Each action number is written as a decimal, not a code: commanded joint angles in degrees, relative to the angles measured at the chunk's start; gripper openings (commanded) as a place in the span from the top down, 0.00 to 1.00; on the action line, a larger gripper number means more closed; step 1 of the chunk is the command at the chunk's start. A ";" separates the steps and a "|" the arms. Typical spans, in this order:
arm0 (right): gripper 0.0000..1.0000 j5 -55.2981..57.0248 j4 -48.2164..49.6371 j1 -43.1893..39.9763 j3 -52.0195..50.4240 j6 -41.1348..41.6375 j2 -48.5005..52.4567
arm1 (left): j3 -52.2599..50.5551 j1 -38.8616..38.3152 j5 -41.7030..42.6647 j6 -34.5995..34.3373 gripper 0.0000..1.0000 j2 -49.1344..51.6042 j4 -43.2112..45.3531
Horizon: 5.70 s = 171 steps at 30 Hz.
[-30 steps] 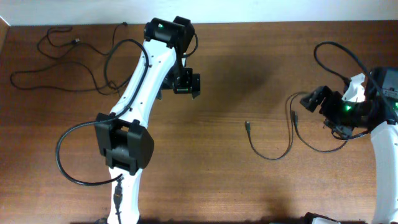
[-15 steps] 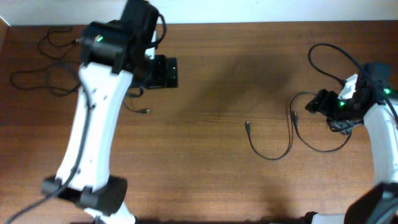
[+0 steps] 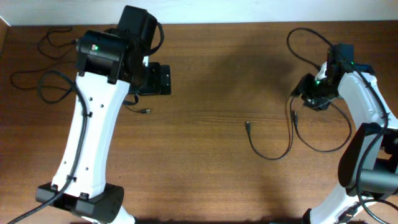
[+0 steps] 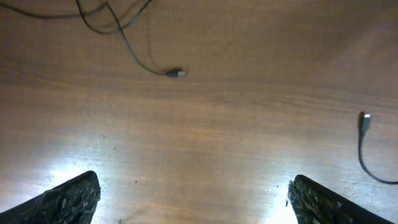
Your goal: Untangle cables
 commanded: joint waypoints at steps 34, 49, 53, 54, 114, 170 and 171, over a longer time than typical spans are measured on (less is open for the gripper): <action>0.96 6.82 3.08 4.52 5.95 4.48 10.19 | -6.27 0.02 -0.42 0.22 0.01 0.09 4.22; 0.96 -17.20 -25.44 15.69 33.79 -15.72 -14.27 | -5.20 4.22 32.30 0.24 0.01 -0.02 14.84; 0.96 -17.59 -25.68 18.53 33.79 -16.11 -22.16 | -4.50 10.25 50.64 0.22 0.01 -0.15 16.02; 0.96 -17.62 -25.68 19.15 33.79 -16.94 -23.56 | -4.52 11.72 56.52 0.20 0.01 -0.15 16.13; 0.96 -18.40 -11.69 43.58 33.77 -15.45 -18.73 | -4.52 14.16 90.47 -26.80 0.66 -0.13 15.21; 0.02 42.01 -29.88 43.47 33.66 -9.86 -17.97 | -4.55 44.02 33.64 22.58 1.00 -5.03 -0.50; 0.01 41.64 -29.83 43.47 33.66 -9.86 -17.97 | -4.55 45.24 31.95 22.58 1.00 -5.03 -0.50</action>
